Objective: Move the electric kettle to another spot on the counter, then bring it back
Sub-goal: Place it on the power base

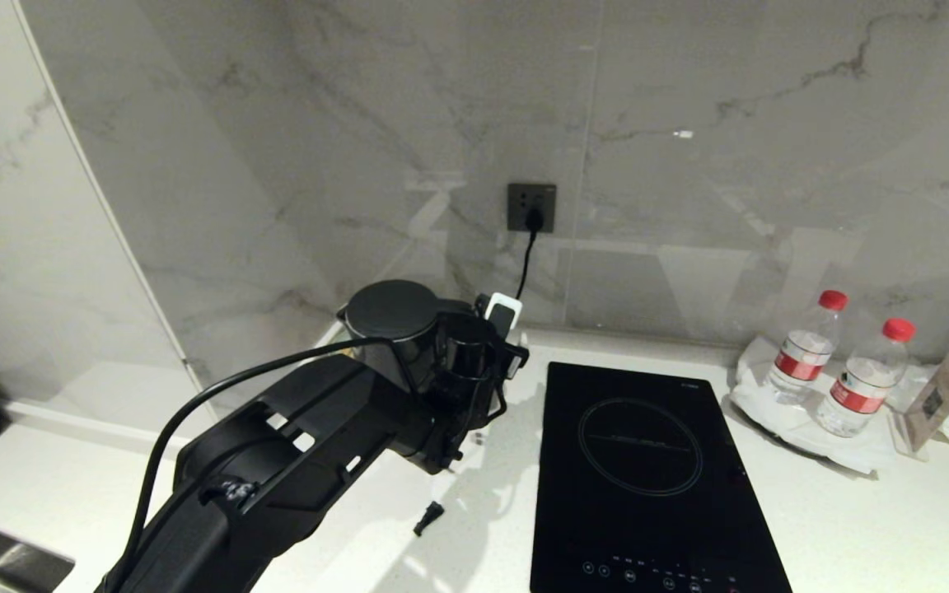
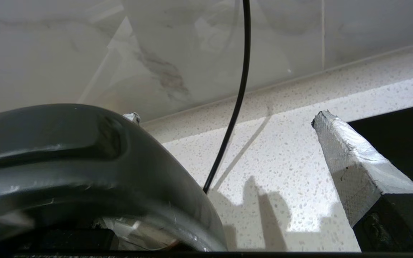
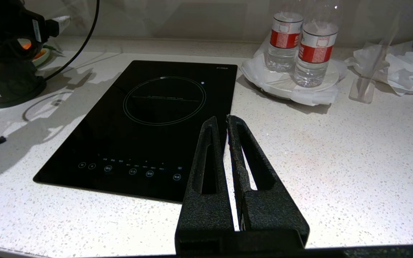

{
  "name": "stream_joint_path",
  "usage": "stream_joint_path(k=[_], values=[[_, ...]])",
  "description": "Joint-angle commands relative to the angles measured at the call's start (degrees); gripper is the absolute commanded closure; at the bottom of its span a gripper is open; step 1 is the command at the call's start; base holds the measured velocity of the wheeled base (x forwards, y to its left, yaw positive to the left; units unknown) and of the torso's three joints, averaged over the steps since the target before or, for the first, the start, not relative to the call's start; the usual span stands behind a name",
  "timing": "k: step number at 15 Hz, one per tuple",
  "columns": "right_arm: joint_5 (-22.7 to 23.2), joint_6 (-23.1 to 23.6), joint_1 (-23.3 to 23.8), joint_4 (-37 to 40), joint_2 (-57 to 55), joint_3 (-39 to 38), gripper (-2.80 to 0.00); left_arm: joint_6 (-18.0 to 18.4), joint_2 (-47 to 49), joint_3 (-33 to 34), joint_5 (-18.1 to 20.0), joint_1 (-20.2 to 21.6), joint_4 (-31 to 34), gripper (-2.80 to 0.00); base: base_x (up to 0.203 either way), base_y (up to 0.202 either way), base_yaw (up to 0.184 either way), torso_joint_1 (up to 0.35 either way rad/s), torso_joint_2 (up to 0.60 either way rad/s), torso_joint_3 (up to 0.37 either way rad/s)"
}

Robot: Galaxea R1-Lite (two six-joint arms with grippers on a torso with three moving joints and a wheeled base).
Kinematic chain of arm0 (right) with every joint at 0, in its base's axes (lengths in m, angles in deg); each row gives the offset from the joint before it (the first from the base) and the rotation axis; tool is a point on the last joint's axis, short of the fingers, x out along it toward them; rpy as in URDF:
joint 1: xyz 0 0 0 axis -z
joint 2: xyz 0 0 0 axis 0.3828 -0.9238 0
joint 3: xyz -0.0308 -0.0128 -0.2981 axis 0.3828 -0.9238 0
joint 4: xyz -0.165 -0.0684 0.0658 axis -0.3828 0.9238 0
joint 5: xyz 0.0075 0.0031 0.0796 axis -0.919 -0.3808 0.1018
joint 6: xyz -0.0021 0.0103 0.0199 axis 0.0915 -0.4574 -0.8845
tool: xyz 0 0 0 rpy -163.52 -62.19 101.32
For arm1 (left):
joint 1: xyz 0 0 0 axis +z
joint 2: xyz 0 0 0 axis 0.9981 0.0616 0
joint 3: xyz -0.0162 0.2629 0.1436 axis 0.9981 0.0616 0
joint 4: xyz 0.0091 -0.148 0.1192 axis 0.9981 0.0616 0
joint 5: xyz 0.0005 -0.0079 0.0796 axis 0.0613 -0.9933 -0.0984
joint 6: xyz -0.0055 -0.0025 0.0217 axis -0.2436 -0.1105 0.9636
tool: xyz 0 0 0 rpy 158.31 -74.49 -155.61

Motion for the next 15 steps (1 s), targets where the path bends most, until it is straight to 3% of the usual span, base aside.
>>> stream_joint_path(k=[1, 15], values=[[0.06, 0.08, 0.00, 0.00, -0.09, 0.00, 0.00, 0.14, 0.14, -0.77, -0.09, -0.11, -0.10, -2.80, 0.000, 0.000, 0.000, 0.000, 0.00, 0.000], [-0.01, 0.08, 0.00, 0.00, 0.00, 0.00, 0.00, -0.07, 1.00, -2.31, 1.08, 0.43, 3.18, -2.80, 0.000, 0.000, 0.000, 0.000, 0.00, 0.000]])
